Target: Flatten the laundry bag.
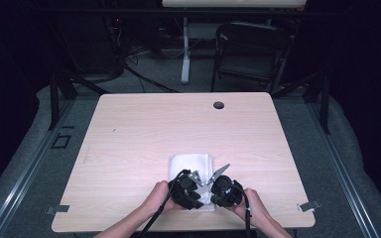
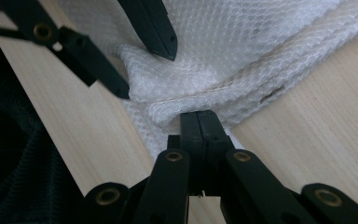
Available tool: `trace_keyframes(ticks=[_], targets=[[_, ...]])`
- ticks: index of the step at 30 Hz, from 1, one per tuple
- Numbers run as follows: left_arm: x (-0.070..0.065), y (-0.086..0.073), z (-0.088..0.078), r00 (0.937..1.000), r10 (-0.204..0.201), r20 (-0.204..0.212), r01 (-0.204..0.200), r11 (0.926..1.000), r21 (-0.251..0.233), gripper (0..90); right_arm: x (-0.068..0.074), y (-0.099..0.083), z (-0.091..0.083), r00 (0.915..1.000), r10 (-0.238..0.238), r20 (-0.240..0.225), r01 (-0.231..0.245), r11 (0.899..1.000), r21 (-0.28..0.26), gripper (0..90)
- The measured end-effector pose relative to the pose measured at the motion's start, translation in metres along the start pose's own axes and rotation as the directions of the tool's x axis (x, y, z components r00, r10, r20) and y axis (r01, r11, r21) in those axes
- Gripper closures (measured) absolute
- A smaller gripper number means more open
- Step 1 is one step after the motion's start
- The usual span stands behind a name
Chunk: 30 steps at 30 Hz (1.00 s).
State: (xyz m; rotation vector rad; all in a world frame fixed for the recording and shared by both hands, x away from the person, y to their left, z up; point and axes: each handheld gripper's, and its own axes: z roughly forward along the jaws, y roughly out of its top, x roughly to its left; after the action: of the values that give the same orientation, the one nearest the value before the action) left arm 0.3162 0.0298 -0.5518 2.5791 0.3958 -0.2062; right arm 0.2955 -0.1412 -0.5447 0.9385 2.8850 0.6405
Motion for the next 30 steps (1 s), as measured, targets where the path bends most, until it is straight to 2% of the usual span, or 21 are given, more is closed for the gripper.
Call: trace_keyframes(ticks=[3, 5, 7, 11, 12, 14, 17, 20, 21, 22, 30], targets=[[-0.001, 0.001, 0.001, 1.0000, 0.003, -0.005, -0.003, 0.9999, -0.011, 59.9, -0.001, 0.000, -0.001, 1.0000, 0.006, -0.005, -0.006, 1.000, -0.008, 90.0], [-0.002, 0.001, 0.002, 0.9999, -0.003, -0.013, 0.003, 0.9996, -0.028, 59.1, -0.002, -0.001, 0.000, 0.9991, 0.027, -0.032, -0.029, 0.999, -0.046, 90.0], [-0.004, 0.001, 0.003, 0.9996, 0.003, -0.028, -0.004, 0.9992, -0.040, 59.5, -0.003, -0.001, 0.000, 0.9989, 0.028, -0.039, -0.030, 0.998, -0.053, 90.0], [-0.004, 0.001, 0.003, 0.9983, 0.004, -0.058, -0.007, 0.9992, -0.038, 68.1, -0.002, 0.000, 0.003, 0.9995, 0.019, -0.024, -0.020, 0.999, -0.043, 90.0], [-0.005, 0.000, 0.003, 0.9979, 0.004, -0.065, -0.006, 0.9991, -0.042, 69.9, 0.000, 0.000, 0.005, 0.9987, 0.040, -0.032, -0.042, 0.997, -0.063, 90.0], [-0.006, 0.000, 0.003, 0.9961, 0.003, -0.088, -0.006, 0.9991, -0.042, 76.2, 0.000, -0.001, 0.006, 0.9991, 0.029, -0.032, -0.031, 0.998, -0.051, 90.0], [-0.005, -0.001, 0.001, 0.9948, 0.007, -0.102, -0.011, 0.9990, -0.044, 81.4, 0.000, -0.001, 0.007, 0.9986, 0.040, -0.034, -0.042, 0.998, -0.053, 90.0], [-0.005, -0.001, 0.000, 0.9933, 0.002, -0.116, -0.008, 0.9987, -0.051, 83.1, -0.001, -0.002, 0.009, 0.9981, 0.050, -0.037, -0.052, 0.997, -0.056, 90.0], [-0.005, -0.002, -0.001, 0.9925, -0.001, -0.122, -0.007, 0.9981, -0.061, 83.6, -0.005, 0.000, 0.005, 0.9991, -0.001, -0.043, 0.001, 1.000, -0.001, 90.0], [-0.005, -0.002, -0.002, 0.9929, -0.005, -0.119, -0.002, 0.9979, -0.065, 84.1, -0.002, -0.003, 0.009, 0.9977, 0.053, -0.041, -0.056, 0.997, -0.056, 90.0], [-0.005, -0.005, -0.011, 0.9872, -0.023, -0.158, 0.006, 0.9937, -0.112, 85.3, -0.004, -0.004, 0.008, 0.9982, 0.043, -0.042, -0.046, 0.998, -0.053, 90.0]])
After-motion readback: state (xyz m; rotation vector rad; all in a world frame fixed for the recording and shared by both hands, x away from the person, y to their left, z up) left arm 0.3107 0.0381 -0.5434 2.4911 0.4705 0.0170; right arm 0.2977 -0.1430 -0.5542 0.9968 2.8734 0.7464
